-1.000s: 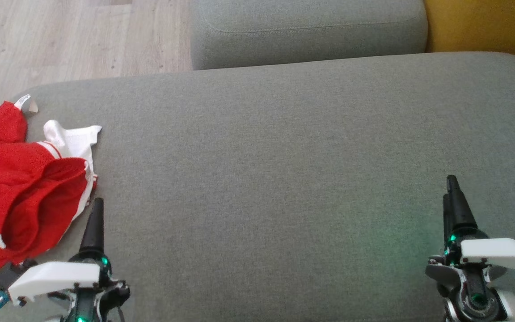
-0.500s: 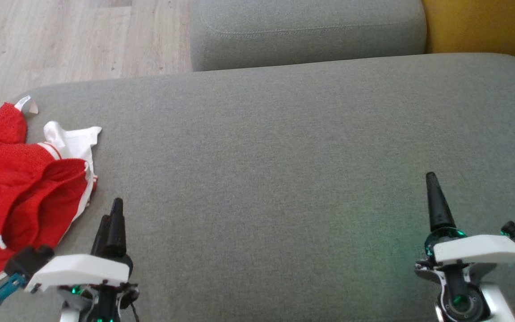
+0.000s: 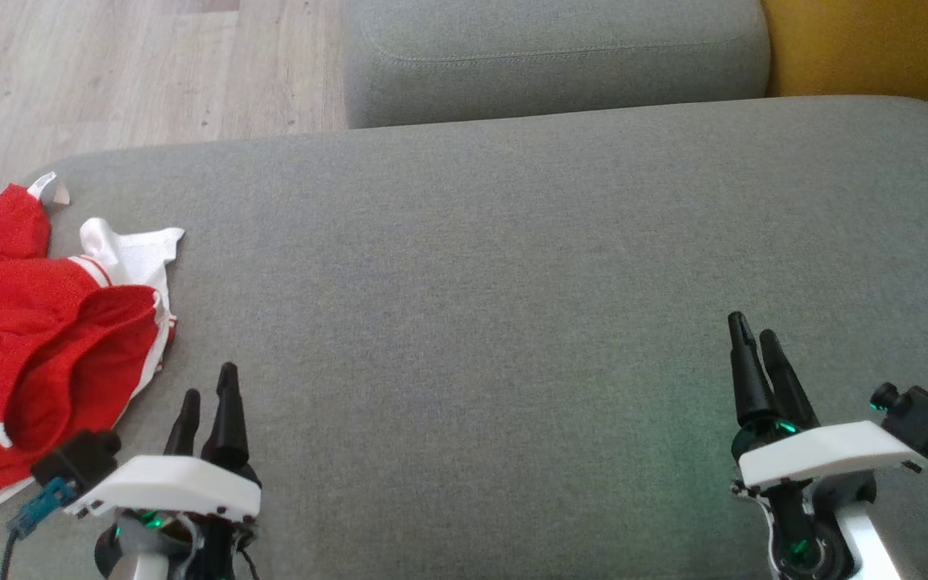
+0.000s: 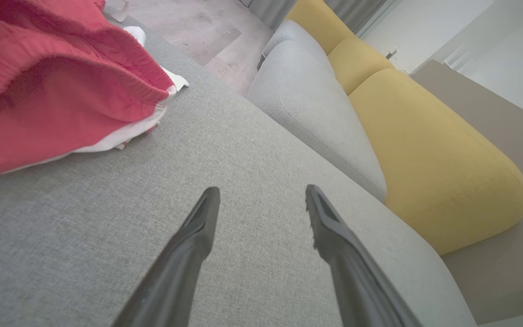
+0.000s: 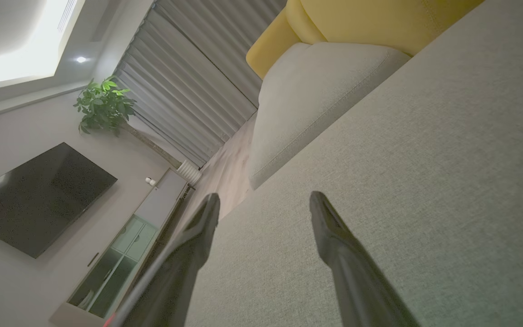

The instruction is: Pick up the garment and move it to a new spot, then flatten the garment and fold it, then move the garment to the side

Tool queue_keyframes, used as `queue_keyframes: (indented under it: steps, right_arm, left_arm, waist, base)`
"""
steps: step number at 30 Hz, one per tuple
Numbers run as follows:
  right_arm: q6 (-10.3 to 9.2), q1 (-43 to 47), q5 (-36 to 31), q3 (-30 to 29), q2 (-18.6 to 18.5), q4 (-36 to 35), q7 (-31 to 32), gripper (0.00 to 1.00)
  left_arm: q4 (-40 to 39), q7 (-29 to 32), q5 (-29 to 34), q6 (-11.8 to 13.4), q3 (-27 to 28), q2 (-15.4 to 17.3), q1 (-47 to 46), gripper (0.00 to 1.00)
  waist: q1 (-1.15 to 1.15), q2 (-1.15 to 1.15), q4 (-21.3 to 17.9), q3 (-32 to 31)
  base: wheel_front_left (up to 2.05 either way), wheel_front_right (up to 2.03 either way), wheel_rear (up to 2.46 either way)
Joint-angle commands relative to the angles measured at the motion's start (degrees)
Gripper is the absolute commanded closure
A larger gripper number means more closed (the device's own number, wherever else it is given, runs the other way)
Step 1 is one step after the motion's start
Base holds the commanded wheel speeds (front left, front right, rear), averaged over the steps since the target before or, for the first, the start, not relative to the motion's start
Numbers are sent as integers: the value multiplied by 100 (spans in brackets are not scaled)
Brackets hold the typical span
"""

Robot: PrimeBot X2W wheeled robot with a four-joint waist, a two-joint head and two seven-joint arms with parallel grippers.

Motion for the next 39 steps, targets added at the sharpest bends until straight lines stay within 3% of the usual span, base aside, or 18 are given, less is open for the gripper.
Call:
queue_keyframes:
  steps: [1,25,39]
  right_arm:
    - [25,-368,-212,128,-81,-187,-93,0]
    - [33,-459,-1620,421,-67,9,-481,0]
    - [39,-482,-2845,256,58,64,-734,0]
  left_arm:
    - [-171,-93,228,71,22,97,-351,0]
    - [-390,-478,1771,465,-335,226,-421,0]
    - [-559,-729,2795,639,-501,288,-452,0]
  waist:
    - [0,0,0,-1]
    - [0,0,21,-33]
    - [0,0,24,-48]
  base:
    - [0,0,0]
    - [0,0,0]
    - [0,0,0]
